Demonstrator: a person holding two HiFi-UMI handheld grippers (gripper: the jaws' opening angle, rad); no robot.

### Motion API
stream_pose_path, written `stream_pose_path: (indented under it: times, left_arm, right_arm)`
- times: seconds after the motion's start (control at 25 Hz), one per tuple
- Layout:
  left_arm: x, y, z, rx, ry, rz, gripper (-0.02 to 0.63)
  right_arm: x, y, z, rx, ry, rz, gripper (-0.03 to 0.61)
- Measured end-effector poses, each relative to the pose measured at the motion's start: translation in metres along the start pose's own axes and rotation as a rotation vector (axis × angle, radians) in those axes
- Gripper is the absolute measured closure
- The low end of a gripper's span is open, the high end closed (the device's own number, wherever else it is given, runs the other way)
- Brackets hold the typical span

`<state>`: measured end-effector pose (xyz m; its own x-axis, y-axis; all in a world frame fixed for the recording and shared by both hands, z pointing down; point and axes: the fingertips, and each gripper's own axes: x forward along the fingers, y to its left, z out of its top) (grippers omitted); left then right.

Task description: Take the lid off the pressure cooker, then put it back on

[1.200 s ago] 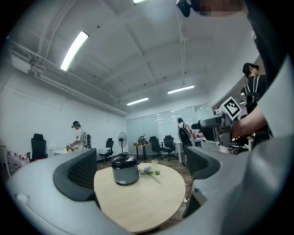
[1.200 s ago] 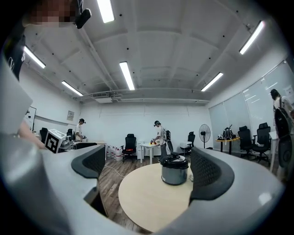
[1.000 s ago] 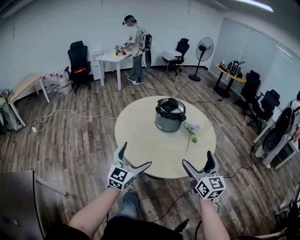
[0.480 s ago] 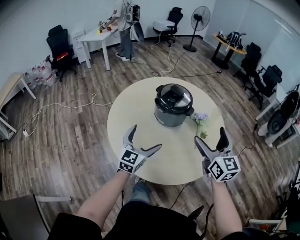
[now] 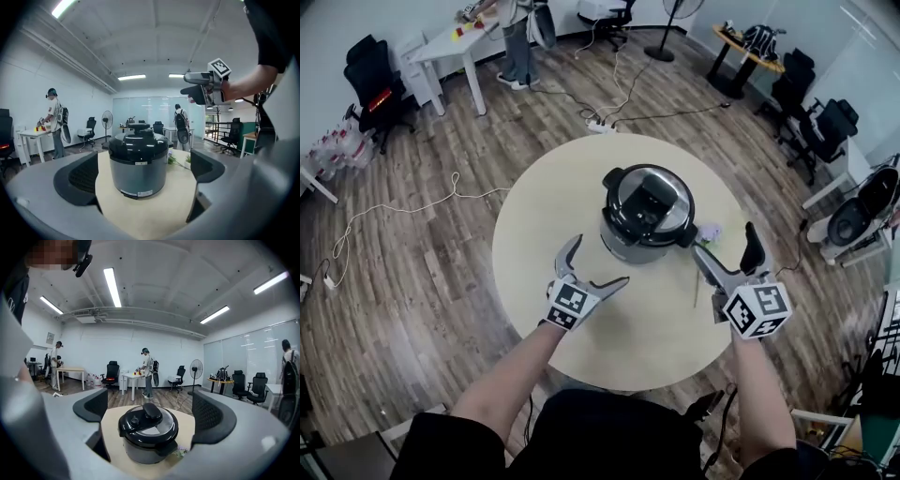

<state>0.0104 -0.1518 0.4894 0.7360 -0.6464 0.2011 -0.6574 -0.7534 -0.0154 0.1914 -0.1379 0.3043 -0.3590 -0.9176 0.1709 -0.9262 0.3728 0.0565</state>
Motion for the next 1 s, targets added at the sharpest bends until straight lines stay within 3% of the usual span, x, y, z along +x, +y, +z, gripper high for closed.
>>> stream_pose_path:
  times: [0.2, 0.4, 0.64, 1.0]
  left_arm:
    - [0.035, 0.015, -0.037, -0.071, 0.085, -0.029, 0.025]
    - [0.070, 0.021, -0.064, -0.093, 0.157, -0.056, 0.023]
    - [0.103, 0.029, -0.096, -0.104, 0.222, -0.059, 0.024]
    - [0.135, 0.034, -0.110, -0.086, 0.253, -0.112, 0.023]
  right_arm:
    - [0.046, -0.008, -0.011, -0.026, 0.095, 0.030, 0.005]
    - [0.086, -0.013, -0.022, -0.086, 0.169, 0.108, 0.011]
    - [0.134, -0.017, -0.052, -0.183, 0.303, 0.265, 0.011]
    - [0.201, -0.004, -0.093, -0.293, 0.528, 0.491, 0.026]
